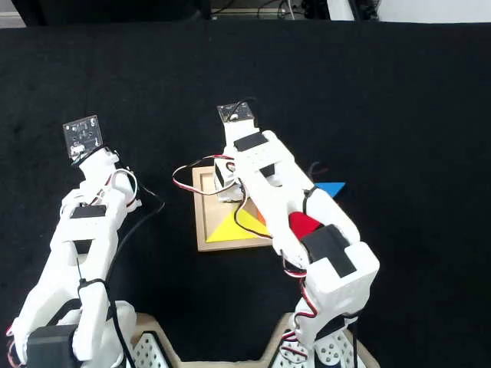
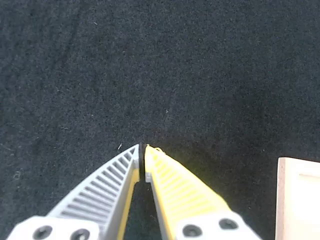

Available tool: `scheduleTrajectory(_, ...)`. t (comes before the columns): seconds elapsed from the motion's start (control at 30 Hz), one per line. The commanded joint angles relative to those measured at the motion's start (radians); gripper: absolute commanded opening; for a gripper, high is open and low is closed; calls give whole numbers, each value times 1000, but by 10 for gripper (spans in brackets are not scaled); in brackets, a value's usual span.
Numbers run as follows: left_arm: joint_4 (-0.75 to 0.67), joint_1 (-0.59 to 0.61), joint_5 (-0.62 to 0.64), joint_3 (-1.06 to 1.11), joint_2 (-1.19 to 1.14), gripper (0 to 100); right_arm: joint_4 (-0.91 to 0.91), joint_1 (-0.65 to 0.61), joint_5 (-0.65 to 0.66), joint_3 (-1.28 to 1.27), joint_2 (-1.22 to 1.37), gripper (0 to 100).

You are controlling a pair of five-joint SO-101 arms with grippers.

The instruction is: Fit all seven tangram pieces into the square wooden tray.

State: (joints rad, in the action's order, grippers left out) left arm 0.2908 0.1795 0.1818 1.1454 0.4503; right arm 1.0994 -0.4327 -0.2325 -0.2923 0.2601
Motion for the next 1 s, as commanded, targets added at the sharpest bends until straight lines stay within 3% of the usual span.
scheduleTrajectory(0.0, -18, -10, -6, -4, 31, 33, 8, 21, 5, 33, -35, 11)
scheduleTrajectory(0.13, -18, -10, -6, -4, 31, 33, 9, 66, 5, -22, -182, 11)
scheduleTrajectory(0.27, -18, -10, -6, -4, 31, 33, -9, 199, 58, -130, -421, 11)
scheduleTrajectory(0.33, -18, -10, -6, -4, 31, 33, -64, 272, 196, -202, -506, 11)
scheduleTrajectory(0.47, -18, -10, -6, -4, 31, 33, -92, 351, 664, -271, -516, 31)
scheduleTrajectory(0.63, -18, -10, -6, -4, 31, 33, -37, 381, 898, -205, -377, 186)
scheduleTrajectory(0.77, -18, -10, -6, -4, 31, 33, 55, 365, 1241, -143, -254, 274)
scheduleTrajectory(0.97, -18, -10, -8, -4, 31, 33, 63, 359, 1361, -8, -105, 302)
